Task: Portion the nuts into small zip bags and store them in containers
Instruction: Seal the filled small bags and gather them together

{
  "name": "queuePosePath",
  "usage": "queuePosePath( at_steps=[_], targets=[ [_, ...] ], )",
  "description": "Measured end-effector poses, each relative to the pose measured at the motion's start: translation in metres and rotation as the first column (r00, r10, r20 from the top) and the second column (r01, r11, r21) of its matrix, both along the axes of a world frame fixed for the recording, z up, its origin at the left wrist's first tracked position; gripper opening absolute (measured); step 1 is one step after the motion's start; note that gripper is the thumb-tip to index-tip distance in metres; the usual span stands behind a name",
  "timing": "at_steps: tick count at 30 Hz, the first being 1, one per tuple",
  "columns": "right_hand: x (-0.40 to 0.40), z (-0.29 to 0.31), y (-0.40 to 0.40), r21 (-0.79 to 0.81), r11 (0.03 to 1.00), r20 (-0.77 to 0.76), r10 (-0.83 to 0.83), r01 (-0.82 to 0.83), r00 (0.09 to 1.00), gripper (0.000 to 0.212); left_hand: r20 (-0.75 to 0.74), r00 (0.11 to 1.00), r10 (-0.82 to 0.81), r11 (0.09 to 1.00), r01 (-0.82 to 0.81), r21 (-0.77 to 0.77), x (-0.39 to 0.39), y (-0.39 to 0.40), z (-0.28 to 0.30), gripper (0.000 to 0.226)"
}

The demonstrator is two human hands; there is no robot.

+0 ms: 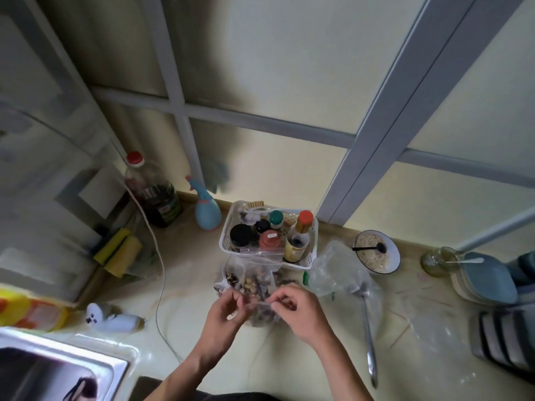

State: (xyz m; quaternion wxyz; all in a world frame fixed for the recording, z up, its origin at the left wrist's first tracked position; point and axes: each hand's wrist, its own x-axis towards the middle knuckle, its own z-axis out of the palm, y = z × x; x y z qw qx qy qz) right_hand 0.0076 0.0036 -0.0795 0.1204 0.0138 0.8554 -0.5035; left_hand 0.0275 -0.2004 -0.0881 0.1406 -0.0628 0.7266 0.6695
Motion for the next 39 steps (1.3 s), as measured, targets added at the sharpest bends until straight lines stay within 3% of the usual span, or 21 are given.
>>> queuePosePath(
  at_steps=[3,6,8,10,12,14,17,20,22,24,28,34,39],
  targets=[
    [0.006,0.016,0.009,-0.210,0.977,0.053,-0.016,0.027,0.998,0.006,-0.055,0.998,0.023,0.999,-0.021,0.025,0.000,0.010,0.013,0.029],
    [0.011,0.031,0.019,-0.446,0.892,0.154,-0.003,0.072,0.988,0.030,-0.098,0.994,0.047,0.998,-0.043,0.046,0.001,0.022,0.030,0.030],
    [0.015,0.037,0.027,-0.486,0.874,0.236,0.112,0.018,0.965,0.044,-0.100,0.990,0.095,0.992,-0.086,0.092,0.003,0.036,0.042,0.032],
    [0.022,0.039,0.027,-0.515,0.856,0.254,0.189,-0.032,0.949,0.039,-0.087,0.978,0.189,0.973,-0.174,0.155,0.005,0.049,0.051,0.033],
    [0.031,0.038,0.021,-0.521,0.853,0.222,0.110,0.023,0.969,0.027,-0.060,0.964,0.258,0.946,-0.239,0.218,0.008,0.061,0.057,0.032],
    [0.037,0.039,0.013,-0.449,0.884,0.215,-0.035,0.131,0.976,0.029,-0.033,0.950,0.311,0.931,-0.297,0.214,0.012,0.071,0.057,0.033],
    [0.040,0.033,0.006,-0.200,0.938,0.187,-0.246,0.282,0.951,0.040,0.045,0.920,0.389,0.915,-0.392,0.098,0.021,0.092,0.053,0.049],
    [0.047,0.030,0.002,-0.081,0.931,0.061,-0.351,0.356,0.934,0.035,0.193,0.908,0.372,0.925,-0.380,0.006,0.029,0.110,0.047,0.053],
    [0.054,0.029,0.001,-0.023,0.922,-0.013,-0.386,0.385,0.922,0.035,0.183,0.898,0.400,0.916,-0.396,-0.058,0.034,0.117,0.045,0.052],
    [0.058,0.030,0.001,0.036,0.911,-0.034,-0.410,0.411,0.911,0.039,0.067,0.890,0.451,0.887,-0.438,-0.146,0.038,0.124,0.048,0.053],
    [0.060,0.036,0.007,-0.034,0.882,0.032,-0.468,0.469,0.883,0.049,-0.106,0.887,0.450,0.854,-0.462,-0.239,0.047,0.136,0.051,0.049],
    [0.067,0.033,0.017,-0.105,0.815,0.058,-0.568,0.570,0.821,0.059,-0.107,0.874,0.474,0.855,-0.486,-0.184,0.054,0.153,0.051,0.049],
    [0.066,0.034,0.022,-0.224,0.775,0.131,-0.576,0.590,0.807,0.061,-0.019,0.864,0.503,0.855,-0.501,-0.131,0.057,0.155,0.049,0.050]
  ],
)
